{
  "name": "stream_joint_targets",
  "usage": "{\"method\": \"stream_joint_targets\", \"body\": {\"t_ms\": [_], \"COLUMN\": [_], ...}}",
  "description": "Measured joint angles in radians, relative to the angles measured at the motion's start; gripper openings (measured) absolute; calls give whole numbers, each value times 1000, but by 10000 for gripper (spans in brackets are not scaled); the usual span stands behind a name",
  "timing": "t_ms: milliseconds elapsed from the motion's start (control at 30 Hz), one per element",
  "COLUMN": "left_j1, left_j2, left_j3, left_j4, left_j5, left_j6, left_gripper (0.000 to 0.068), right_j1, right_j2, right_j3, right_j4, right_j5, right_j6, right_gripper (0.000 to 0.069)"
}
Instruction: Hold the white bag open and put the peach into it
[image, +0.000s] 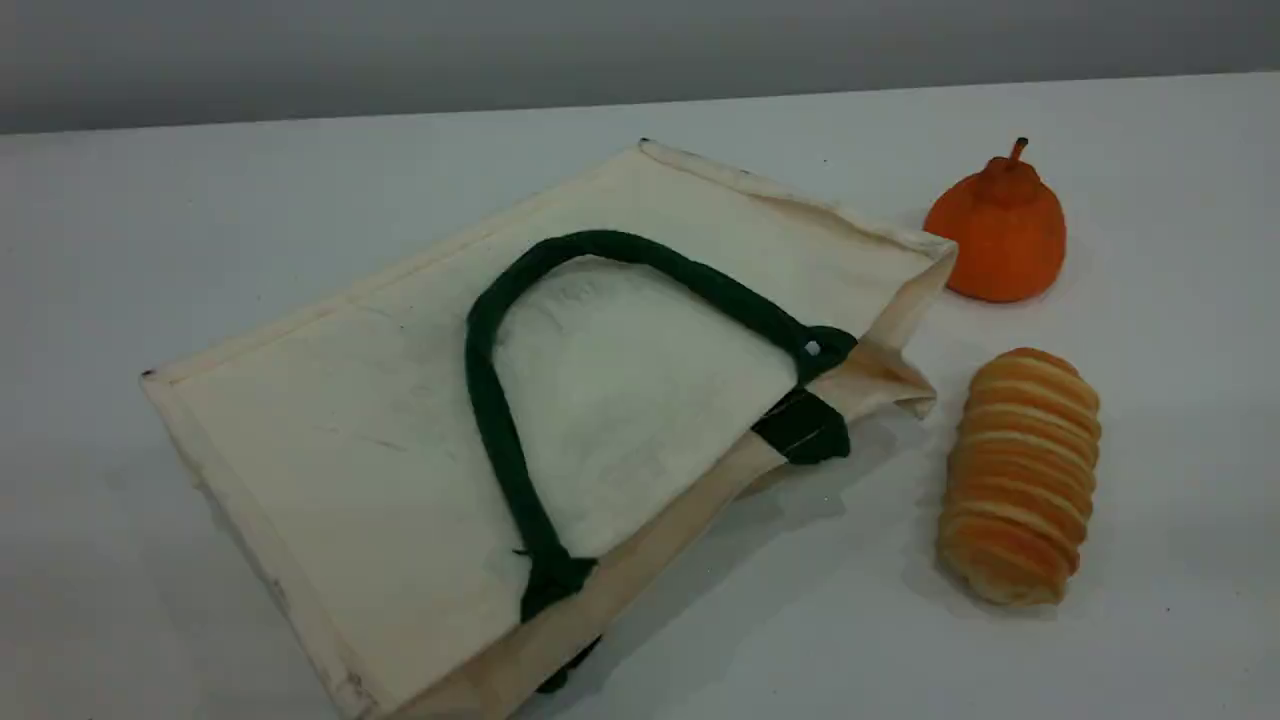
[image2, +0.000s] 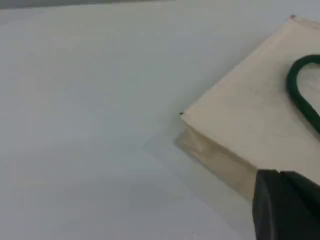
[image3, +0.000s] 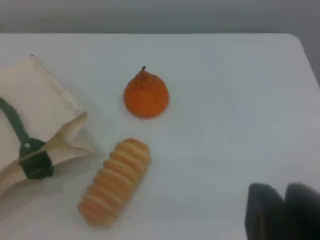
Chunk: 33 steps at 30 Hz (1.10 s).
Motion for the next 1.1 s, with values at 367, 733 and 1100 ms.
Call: {"method": "stream_joint_targets", "body": {"t_ms": [367,733,1100], "left_j1": [0,8,8], "left_j2": [-18,-18,-18], "left_j3": [0,0,0], "left_j4": [2,2,2], "left_j5": [0,0,0], "left_j6": [0,-1,0], "left_gripper": [65,80,89], "right_j1": [58,50,50], "right_j2": [-21,-20,-20], "right_j3": [0,0,0], "right_j4": [0,-1,-1], "right_j5": [0,0,0], "right_j6": [1,1,3], "right_gripper": [86,99,110]}}
